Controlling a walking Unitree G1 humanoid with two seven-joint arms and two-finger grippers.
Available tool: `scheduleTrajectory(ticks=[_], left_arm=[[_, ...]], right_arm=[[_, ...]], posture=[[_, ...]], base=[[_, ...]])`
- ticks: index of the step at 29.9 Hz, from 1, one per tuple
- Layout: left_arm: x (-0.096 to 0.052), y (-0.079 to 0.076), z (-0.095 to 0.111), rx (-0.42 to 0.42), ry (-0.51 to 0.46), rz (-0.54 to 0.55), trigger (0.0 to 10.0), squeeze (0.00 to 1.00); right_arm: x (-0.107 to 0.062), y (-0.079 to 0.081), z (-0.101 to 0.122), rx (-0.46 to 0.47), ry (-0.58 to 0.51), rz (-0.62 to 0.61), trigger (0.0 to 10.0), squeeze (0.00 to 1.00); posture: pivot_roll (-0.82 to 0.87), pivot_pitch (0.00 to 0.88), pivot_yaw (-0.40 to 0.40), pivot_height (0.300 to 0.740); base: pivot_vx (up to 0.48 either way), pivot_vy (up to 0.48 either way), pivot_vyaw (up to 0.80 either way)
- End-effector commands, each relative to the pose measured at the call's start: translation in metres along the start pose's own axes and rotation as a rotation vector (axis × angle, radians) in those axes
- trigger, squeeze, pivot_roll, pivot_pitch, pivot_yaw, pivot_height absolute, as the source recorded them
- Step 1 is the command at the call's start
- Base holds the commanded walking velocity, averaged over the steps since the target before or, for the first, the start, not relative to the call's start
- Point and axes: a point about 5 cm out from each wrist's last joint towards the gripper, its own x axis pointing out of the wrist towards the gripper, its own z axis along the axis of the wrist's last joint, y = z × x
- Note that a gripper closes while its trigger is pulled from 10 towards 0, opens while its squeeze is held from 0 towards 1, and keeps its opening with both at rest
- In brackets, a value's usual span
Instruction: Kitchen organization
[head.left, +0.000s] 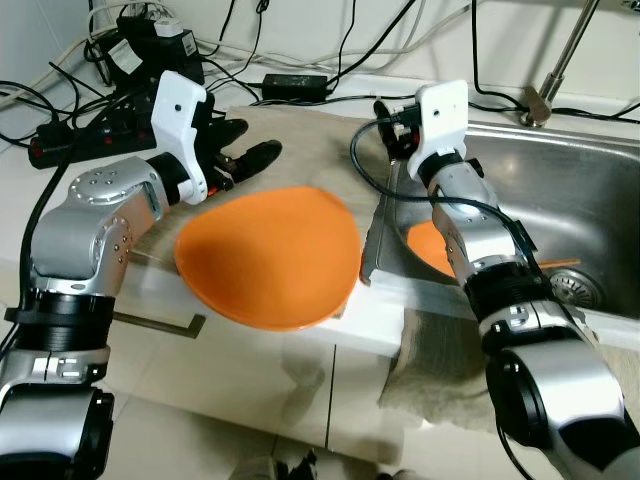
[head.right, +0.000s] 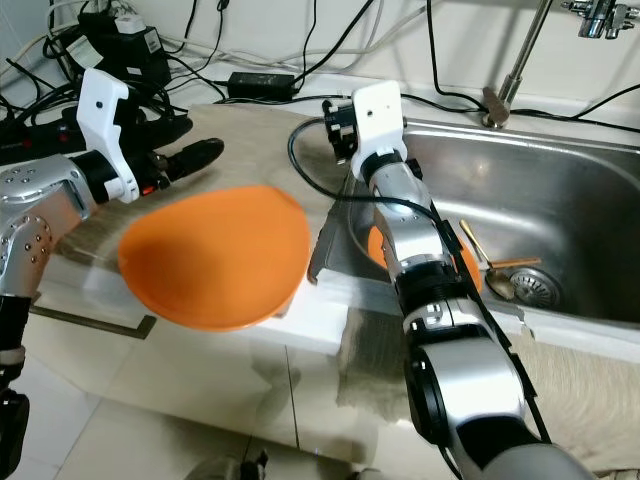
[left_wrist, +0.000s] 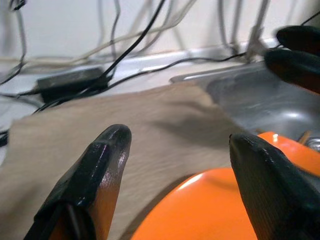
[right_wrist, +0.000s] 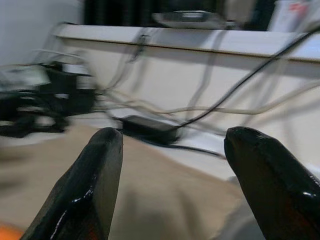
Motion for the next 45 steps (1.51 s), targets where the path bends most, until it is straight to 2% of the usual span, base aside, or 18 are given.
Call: scheduleTrajectory(ticks=[1, 7, 12, 15, 17, 21, 22, 28, 30, 31, 35, 43, 45], left_arm=[[-0.004, 0.006, 0.002, 0.017, -0.002, 0.026, 10.0, 0.0], [-0.014, 0.022, -0.001, 0.043, 0.051, 0.069, 10.0, 0.0], [-0.022, 0.026, -0.001, 0.06, 0.078, 0.075, 10.0, 0.0], [-0.042, 0.037, -0.004, 0.051, 0.168, 0.096, 10.0, 0.0], [-0.045, 0.037, -0.005, 0.047, 0.181, 0.1, 10.0, 0.0], [-0.06, 0.044, -0.009, 0.054, 0.231, 0.136, 10.0, 0.0], [-0.069, 0.042, -0.007, 0.068, 0.239, 0.12, 10.0, 0.0], [-0.079, 0.031, -0.003, 0.084, 0.246, 0.04, 10.0, 0.0], [-0.09, 0.016, 0.009, 0.128, 0.228, -0.051, 10.0, 0.0], [-0.09, 0.016, 0.009, 0.128, 0.228, -0.051, 10.0, 0.0], [-0.099, -0.001, 0.016, 0.15, 0.226, -0.129, 10.0, 0.0], [-0.089, -0.019, 0.011, 0.108, 0.202, -0.188, 10.0, 0.0], [-0.08, -0.027, 0.01, 0.094, 0.183, -0.201, 10.0, 0.0]], right_arm=[[0.001, 0.003, 0.012, 0.02, -0.035, 0.062, 10.0, 0.0], [-0.009, 0.008, 0.006, 0.053, -0.004, 0.095, 10.0, 0.0], [-0.014, 0.014, 0.006, 0.075, 0.004, 0.124, 10.0, 0.0], [-0.019, 0.022, 0.005, 0.094, 0.024, 0.177, 10.0, 0.0], [-0.02, 0.022, 0.005, 0.095, 0.028, 0.181, 10.0, 0.0], [-0.022, 0.024, 0.005, 0.105, 0.038, 0.194, 10.0, 0.0], [-0.022, 0.026, 0.004, 0.11, 0.042, 0.202, 10.0, 0.0], [-0.023, 0.029, 0.003, 0.121, 0.053, 0.209, 10.0, 0.0], [-0.023, 0.03, 0.001, 0.127, 0.067, 0.215, 10.0, 0.0], [-0.023, 0.03, 0.001, 0.127, 0.067, 0.215, 10.0, 0.0], [-0.023, 0.03, -0.001, 0.13, 0.081, 0.217, 10.0, 0.0], [-0.021, 0.033, -0.003, 0.136, 0.094, 0.22, 10.0, 0.0], [-0.021, 0.034, -0.003, 0.139, 0.096, 0.219, 10.0, 0.0]], posture=[[0.06, 0.0, 0.045, 0.74], [0.06, 0.0, 0.055, 0.74], [0.06, 0.0, 0.056, 0.74], [0.07, 0.0, 0.052, 0.74], [0.07, 0.0, 0.052, 0.74], [0.09, 0.007, 0.046, 0.74], [0.1, 0.009, 0.044, 0.74], [0.11, 0.013, 0.04, 0.74], [0.12, 0.013, 0.033, 0.74], [0.12, 0.013, 0.033, 0.74], [0.13, 0.016, 0.027, 0.74], [0.14, 0.018, 0.024, 0.74], [0.13, 0.019, 0.025, 0.74]], base=[[0.0, 0.0, 0.0], [0.0, 0.0, 0.0], [0.0, 0.0, 0.0], [0.0, 0.0, 0.0], [0.0, 0.0, 0.0], [0.0, 0.0, 0.0], [0.0, 0.0, 0.0], [0.0, 0.0, 0.0], [0.0, 0.0, 0.0], [0.0, 0.0, 0.0], [0.0, 0.0, 0.0], [0.0, 0.0, 0.0], [0.0, 0.0, 0.0]])
